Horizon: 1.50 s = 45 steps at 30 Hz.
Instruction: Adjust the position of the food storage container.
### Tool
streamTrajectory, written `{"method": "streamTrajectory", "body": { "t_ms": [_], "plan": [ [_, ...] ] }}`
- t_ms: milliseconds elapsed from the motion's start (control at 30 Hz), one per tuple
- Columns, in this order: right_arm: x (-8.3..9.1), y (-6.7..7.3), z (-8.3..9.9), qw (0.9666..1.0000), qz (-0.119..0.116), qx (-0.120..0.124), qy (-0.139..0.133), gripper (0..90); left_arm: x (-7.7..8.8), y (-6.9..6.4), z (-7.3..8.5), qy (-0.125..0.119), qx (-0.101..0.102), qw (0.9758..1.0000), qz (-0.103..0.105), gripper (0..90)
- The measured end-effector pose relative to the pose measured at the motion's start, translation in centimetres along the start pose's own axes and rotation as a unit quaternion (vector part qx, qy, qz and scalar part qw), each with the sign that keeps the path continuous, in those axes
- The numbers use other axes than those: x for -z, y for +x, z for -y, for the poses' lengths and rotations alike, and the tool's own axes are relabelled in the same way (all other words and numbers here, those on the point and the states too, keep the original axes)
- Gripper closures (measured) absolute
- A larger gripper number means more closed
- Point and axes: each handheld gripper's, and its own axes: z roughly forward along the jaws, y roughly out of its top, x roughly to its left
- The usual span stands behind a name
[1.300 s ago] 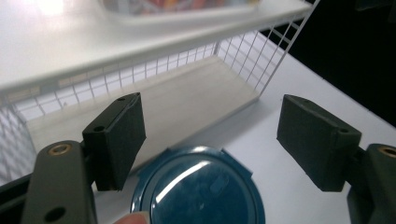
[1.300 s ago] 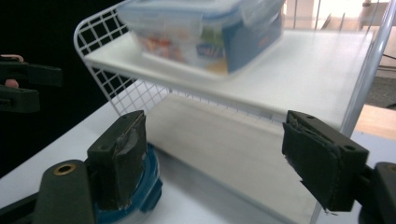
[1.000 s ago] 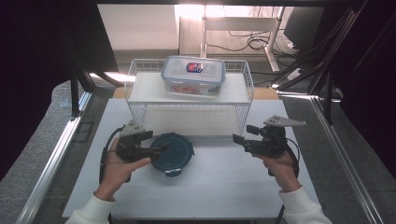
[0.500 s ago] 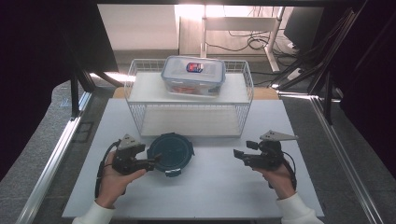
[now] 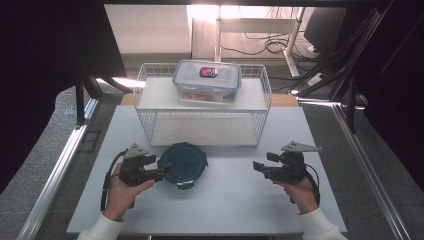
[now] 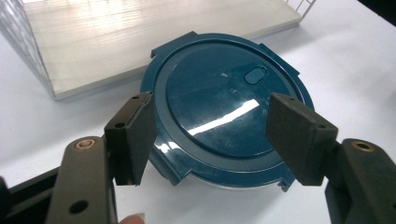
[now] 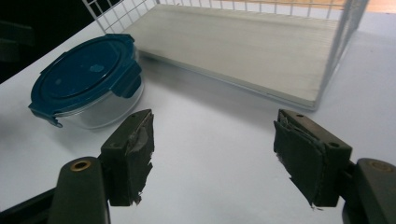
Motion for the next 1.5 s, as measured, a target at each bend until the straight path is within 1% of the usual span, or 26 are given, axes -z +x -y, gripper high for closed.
{"method": "streamTrajectory", "body": {
  "t_ms": [33,233,333,433,467,500,533,567,600,633,667,733,767,800,900,1000,1100,1133,1167,1200,1233,1267,1300,1400,1467,1500],
  "plan": [
    [0.2,-0.2,0.1,1.0000,0.004,-0.005,-0.002,28.9,-0.2,0.0,0.0,-0.001,-0.002,1.0000,-0.003,33.4],
    [0.5,-0.4,0.2,0.9999,0.008,-0.009,-0.006,28.9,-0.1,0.4,0.1,-0.001,-0.007,0.9999,-0.013,31.4],
    [0.4,-0.5,0.3,0.9999,0.008,-0.011,-0.001,28.9,0.2,0.8,0.1,-0.004,0.000,0.9998,-0.017,31.4],
    [0.3,-0.6,0.5,0.9998,0.006,-0.019,0.003,28.9,0.1,1.4,0.0,-0.001,0.005,0.9996,-0.030,31.5],
    [0.2,-0.7,0.6,0.9997,0.005,-0.022,0.007,28.9,0.2,1.8,0.0,-0.001,0.005,0.9991,-0.042,33.1],
    [0.2,-0.7,0.6,0.9997,0.005,-0.022,0.007,28.9,0.2,1.8,0.0,-0.001,0.005,0.9991,-0.042,34.6],
    [0.3,-0.7,0.7,0.9997,0.006,-0.023,0.008,28.9,0.2,2.4,-0.1,0.002,0.004,0.9986,-0.053,36.0],
    [0.3,-0.7,0.7,0.9997,0.006,-0.023,0.008,28.9,0.2,2.4,-0.1,0.002,0.004,0.9986,-0.053,36.6],
    [0.3,-0.7,0.7,0.9997,0.008,-0.024,0.007,29.0,0.1,3.1,-0.3,0.002,0.008,0.9983,-0.058,37.6],
    [0.3,-0.7,0.7,0.9996,0.010,-0.025,0.009,29.0,0.1,3.1,-0.3,0.002,0.008,0.9983,-0.058,38.5],
    [0.4,-0.7,0.7,0.9995,0.010,-0.028,0.011,29.0,0.0,3.4,-0.4,0.001,0.010,0.9981,-0.062,39.6],
    [0.3,-0.8,0.7,0.9995,0.010,-0.029,0.010,29.1,-0.1,4.2,-0.7,-0.004,0.024,0.9978,-0.061,40.9],
    [0.4,-0.8,0.7,0.9994,0.010,-0.031,0.011,29.0,-0.3,4.6,-0.9,-0.002,0.024,0.9976,-0.065,42.3],
    [0.4,-0.9,0.7,0.9993,0.012,-0.033,0.012,29.0,-0.7,4.9,-1.2,0.005,0.020,0.9970,-0.075,44.9],
    [0.4,-1.0,0.8,0.9992,0.013,-0.035,0.012,29.0,-1.3,5.3,-1.6,0.011,0.019,0.9966,-0.079,48.7],
    [0.5,-1.1,0.9,0.9990,0.015,-0.040,0.014,29.0,-2.4,5.7,-2.6,0.027,0.020,0.9971,-0.068,59.3],
    [0.5,-1.1,0.9,0.9989,0.016,-0.042,0.016,29.0,-3.8,5.8,-3.2,0.045,0.008,0.9962,-0.073,66.5],
    [0.5,-1.2,1.0,0.9988,0.017,-0.043,0.019,29.1,-4.3,5.9,-3.4,0.050,0.007,0.9961,-0.073,71.2],
    [0.5,-1.2,1.0,0.9987,0.018,-0.042,0.020,29.1,-5.0,6.1,-3.6,0.058,0.004,0.9963,-0.064,73.7],
    [0.5,-1.3,1.1,0.9987,0.020,-0.043,0.020,29.2,-5.0,6.1,-3.6,0.058,0.004,0.9963,-0.064,77.1],
    [0.5,-1.4,1.2,0.9985,0.021,-0.046,0.020,29.3,-5.5,6.2,-3.8,0.061,0.001,0.9969,-0.049,80.3],
    [0.5,-1.5,1.2,0.9984,0.024,-0.047,0.022,29.4,-5.5,6.2,-3.8,0.061,0.001,0.9969,-0.049,83.1],
    [0.5,-1.5,1.2,0.9984,0.024,-0.047,0.022,29.4,-5.6,6.2,-3.9,0.065,-0.003,0.9970,-0.043,83.1],
    [0.5,-1.7,1.4,0.9979,0.025,-0.055,0.024,29.4,-6.2,6.4,-4.4,0.078,-0.015,0.9963,-0.034,89.0],
    [0.4,-1.7,1.4,0.9978,0.024,-0.055,0.025,29.4,-6.5,6.4,-4.5,0.077,-0.012,0.9964,-0.032,89.7],
    [0.4,-1.6,1.4,0.9978,0.020,-0.058,0.025,29.4,-6.9,6.5,-4.6,0.087,-0.016,0.9957,-0.028,89.8]
  ]
}}
